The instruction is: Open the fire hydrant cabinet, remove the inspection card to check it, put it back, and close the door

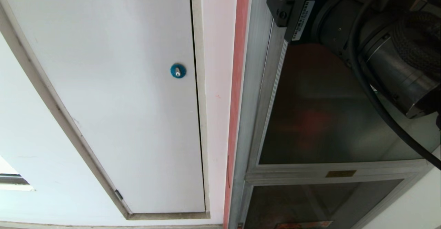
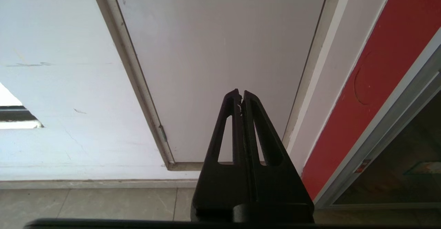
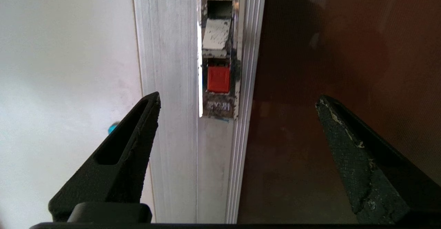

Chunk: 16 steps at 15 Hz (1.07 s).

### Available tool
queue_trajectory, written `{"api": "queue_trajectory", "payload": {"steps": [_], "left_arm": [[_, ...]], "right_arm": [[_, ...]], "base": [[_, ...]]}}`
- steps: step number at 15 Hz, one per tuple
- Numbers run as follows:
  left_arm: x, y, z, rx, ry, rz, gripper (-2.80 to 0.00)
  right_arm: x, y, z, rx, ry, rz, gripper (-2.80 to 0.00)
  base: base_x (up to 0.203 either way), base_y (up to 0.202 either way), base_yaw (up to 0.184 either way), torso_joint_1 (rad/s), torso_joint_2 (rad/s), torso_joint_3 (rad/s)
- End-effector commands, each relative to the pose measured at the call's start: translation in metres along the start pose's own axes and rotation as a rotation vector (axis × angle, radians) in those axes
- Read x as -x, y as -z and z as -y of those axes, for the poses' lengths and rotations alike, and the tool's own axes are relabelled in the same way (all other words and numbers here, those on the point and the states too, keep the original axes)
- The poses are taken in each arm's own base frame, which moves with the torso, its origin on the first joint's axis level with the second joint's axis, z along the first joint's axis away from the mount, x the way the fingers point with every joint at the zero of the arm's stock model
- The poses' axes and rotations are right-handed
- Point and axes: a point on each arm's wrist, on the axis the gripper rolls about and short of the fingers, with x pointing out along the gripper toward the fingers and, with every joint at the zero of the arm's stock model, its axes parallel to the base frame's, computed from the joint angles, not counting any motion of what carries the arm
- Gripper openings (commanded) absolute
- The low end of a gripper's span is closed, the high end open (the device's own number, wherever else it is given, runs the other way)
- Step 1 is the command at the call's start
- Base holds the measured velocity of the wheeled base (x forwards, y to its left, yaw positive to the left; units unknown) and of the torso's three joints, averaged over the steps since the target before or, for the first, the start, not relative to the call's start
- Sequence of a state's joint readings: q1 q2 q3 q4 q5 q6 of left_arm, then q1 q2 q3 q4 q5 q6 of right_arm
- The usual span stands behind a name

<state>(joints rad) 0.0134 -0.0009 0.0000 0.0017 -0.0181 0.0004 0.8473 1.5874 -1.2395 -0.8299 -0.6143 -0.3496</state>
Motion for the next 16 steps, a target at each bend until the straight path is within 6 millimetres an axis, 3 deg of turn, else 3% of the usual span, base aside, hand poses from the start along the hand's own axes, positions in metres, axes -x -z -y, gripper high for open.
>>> {"api": "queue_trajectory", "payload": {"steps": [1,16], "left_arm": [[0.000,0.000,0.000,0.000,0.000,-0.003,-2.80],[0.000,0.000,0.000,0.000,0.000,-0.001,-2.80]], "right_arm": [[-0.004,-0.001,0.002,0.002,0.016,0.008,0.00],[-0.029,-0.007,-0.009,0.021,0.033,0.049,0.00]], "base": [[0.000,0.000,0.000,0.000,0.00,0.000],[0.000,0.000,0.000,0.000,0.00,0.000]]}}
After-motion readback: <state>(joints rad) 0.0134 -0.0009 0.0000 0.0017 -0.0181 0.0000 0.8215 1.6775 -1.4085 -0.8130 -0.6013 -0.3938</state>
